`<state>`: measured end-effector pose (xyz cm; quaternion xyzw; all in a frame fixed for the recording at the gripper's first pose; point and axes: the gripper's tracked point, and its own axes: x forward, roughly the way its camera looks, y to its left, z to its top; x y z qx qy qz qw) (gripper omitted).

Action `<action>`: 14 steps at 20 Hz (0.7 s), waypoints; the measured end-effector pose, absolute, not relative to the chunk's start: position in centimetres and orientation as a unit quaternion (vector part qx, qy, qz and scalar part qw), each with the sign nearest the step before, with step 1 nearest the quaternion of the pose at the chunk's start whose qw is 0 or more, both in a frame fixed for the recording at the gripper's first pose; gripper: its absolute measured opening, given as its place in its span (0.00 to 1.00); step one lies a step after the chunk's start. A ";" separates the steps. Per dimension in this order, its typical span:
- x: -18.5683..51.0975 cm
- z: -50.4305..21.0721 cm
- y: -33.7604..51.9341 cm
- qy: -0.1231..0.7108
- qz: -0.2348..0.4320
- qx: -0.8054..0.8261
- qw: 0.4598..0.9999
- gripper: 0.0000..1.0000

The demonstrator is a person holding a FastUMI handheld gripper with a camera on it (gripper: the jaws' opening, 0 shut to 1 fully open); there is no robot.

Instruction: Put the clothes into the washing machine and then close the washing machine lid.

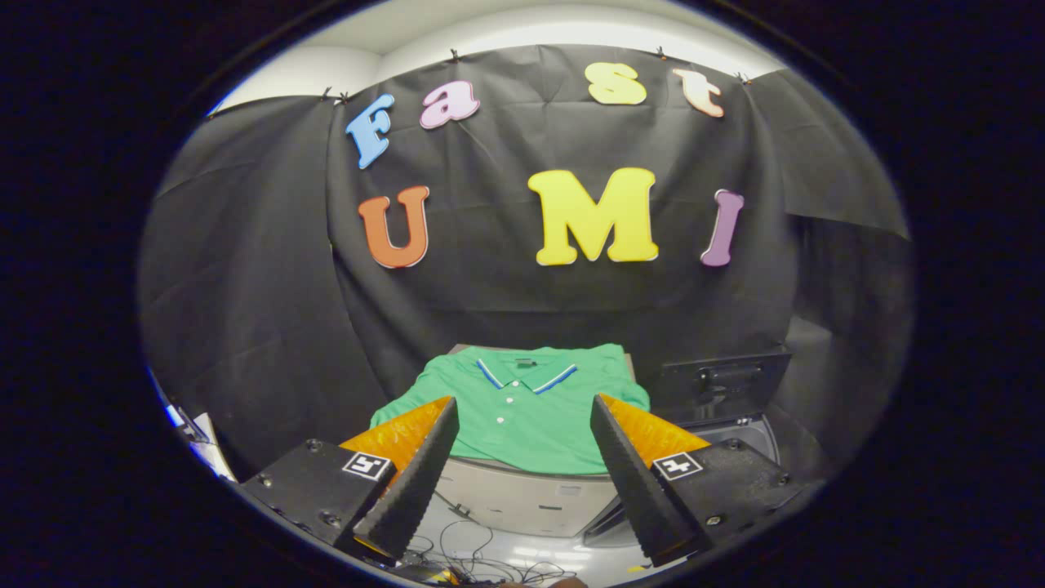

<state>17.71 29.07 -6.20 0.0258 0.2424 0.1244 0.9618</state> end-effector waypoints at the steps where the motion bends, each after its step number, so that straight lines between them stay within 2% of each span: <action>1: 18.5 -6.9 29.8 0.260 0.134 0.026 0.956 1.00; 7: 24.3 -10.4 33.4 0.366 0.164 0.020 0.916 1.00; 14: 29.6 -14.9 34.7 0.490 0.143 -0.008 0.860 1.00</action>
